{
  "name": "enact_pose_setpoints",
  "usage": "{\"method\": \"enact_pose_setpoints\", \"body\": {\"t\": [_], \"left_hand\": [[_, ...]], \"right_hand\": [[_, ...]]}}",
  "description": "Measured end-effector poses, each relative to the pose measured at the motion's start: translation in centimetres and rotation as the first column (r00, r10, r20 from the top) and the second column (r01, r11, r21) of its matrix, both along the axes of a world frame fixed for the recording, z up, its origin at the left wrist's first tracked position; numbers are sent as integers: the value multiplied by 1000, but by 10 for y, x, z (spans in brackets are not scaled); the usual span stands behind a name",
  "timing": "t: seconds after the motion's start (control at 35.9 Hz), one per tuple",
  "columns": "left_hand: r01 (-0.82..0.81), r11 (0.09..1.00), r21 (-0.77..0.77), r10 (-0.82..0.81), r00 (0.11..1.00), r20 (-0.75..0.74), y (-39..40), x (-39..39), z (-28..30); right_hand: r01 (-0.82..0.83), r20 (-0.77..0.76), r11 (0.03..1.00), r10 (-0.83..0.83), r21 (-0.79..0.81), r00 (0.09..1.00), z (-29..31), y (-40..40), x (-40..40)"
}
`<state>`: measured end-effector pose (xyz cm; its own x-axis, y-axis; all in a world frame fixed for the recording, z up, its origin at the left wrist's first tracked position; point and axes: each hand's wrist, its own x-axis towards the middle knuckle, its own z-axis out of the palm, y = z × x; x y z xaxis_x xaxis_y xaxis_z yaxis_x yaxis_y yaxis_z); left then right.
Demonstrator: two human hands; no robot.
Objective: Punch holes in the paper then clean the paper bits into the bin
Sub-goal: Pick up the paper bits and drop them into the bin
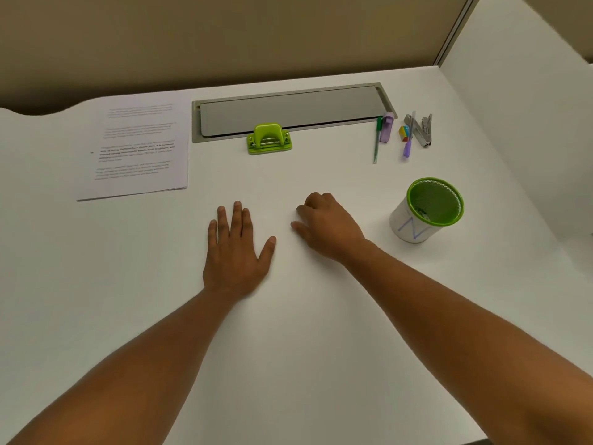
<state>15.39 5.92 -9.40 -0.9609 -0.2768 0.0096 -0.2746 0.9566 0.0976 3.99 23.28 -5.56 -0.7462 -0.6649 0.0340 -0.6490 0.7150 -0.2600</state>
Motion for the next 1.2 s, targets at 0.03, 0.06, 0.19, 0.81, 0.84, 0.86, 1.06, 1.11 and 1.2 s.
{"method": "enact_pose_setpoints", "body": {"t": [0.03, 0.06, 0.19, 0.81, 0.84, 0.86, 1.06, 1.11, 1.2], "left_hand": [[1, 1000, 1, -1, 1000, 1, 0, 0, 0], [1, 1000, 2, -1, 1000, 3, 0, 0, 0], [1, 1000, -4, -1, 1000, 10, 0, 0, 0], [-9, 1000, 11, 8, 1000, 11, -1, 1, -1], [-7, 1000, 11, 7, 1000, 10, 0, 1, -1], [-7, 1000, 12, 6, 1000, 9, -1, 1, -2], [-5, 1000, 20, 5, 1000, 26, -1, 1, 0], [-7, 1000, 20, 6, 1000, 27, 0, 1, 0], [-4, 1000, 28, 3, 1000, 27, 0, 1, 0]], "right_hand": [[-31, -27, 999, 31, 13, 999, -2, 0, 2], [-68, -57, 998, 68, 17, 996, -5, 2, 4], [-172, -142, 985, 174, 23, 975, -12, 25, 10], [-69, -62, 998, 69, 6, 996, -15, 19, 25], [-69, -71, 997, 71, 36, 995, -14, 19, 25], [-65, -73, 996, 70, 65, 995, -13, 18, 24], [233, 147, 971, -224, -46, 963, -4, 6, 14], [457, 410, 874, -361, -164, 838, 6, 8, 8], [815, 875, 539, -266, -213, 404, 22, 16, 4]]}}
